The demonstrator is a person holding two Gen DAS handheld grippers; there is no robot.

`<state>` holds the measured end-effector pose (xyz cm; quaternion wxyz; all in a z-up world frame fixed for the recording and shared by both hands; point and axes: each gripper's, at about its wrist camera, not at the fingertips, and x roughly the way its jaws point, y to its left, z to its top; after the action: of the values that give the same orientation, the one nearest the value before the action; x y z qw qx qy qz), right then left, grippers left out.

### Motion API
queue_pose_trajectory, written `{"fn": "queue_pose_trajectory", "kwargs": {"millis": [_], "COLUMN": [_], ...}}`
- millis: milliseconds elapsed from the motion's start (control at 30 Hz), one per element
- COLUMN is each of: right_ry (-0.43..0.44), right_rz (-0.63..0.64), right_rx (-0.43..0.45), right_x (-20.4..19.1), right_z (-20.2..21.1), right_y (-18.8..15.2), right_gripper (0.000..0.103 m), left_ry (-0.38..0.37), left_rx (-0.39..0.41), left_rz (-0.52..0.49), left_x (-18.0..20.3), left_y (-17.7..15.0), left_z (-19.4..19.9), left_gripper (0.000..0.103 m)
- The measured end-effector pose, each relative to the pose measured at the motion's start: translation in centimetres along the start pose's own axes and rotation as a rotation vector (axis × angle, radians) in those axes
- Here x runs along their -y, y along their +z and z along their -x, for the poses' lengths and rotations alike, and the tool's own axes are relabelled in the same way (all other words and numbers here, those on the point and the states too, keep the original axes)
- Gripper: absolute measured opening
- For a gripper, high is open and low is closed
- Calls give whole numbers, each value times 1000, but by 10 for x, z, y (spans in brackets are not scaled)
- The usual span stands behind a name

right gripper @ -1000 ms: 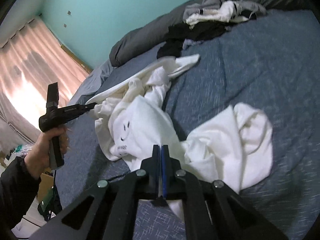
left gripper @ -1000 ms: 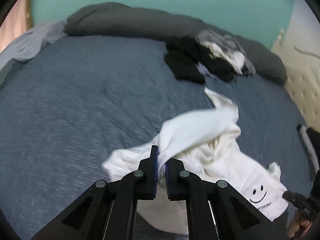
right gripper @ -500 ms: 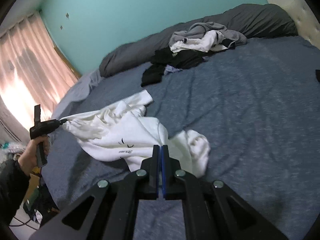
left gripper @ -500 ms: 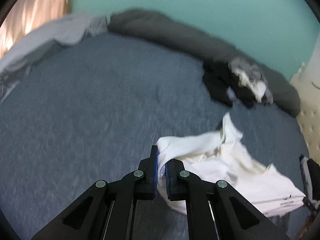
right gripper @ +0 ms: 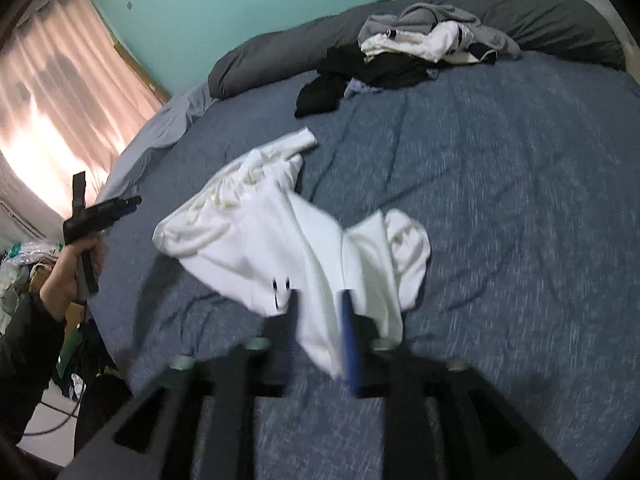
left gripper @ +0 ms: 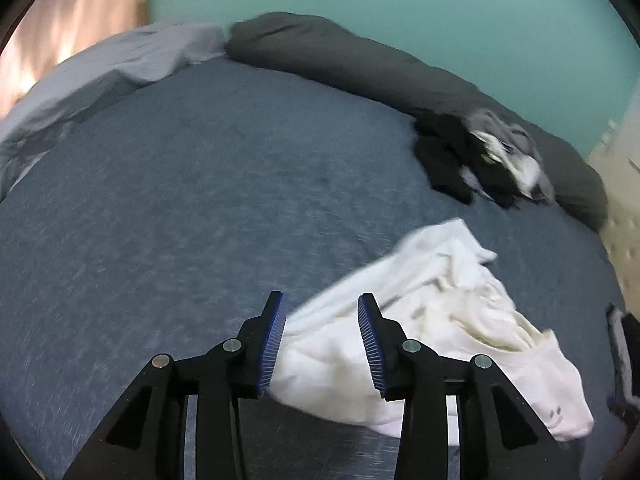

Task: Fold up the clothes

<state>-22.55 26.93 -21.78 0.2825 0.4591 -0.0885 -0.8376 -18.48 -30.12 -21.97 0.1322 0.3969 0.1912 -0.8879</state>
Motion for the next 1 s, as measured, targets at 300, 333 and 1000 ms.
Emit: {"fn": "queue_pose_trajectory", "kwargs": {"millis": [300,333,1000], "right_ry": [17,13,-37], "right_rz": [-15,-11,-46], "right_rx": [-20,-29,-158], "right_x": [-18,-20,-29], "right_z": [-56,-64,-167], "right_y": [52,56,90], "right_gripper": [55,55,23], "left_ry": [-130,-136,-204], "left_rx": [-167,-177,-236], "left_rz": [-112,-122,-150], "left_x": [51,55,65], "left_y": [-11,-13,-18], "left_z": [-64,-71,-118], "left_gripper": [41,41,40]}}
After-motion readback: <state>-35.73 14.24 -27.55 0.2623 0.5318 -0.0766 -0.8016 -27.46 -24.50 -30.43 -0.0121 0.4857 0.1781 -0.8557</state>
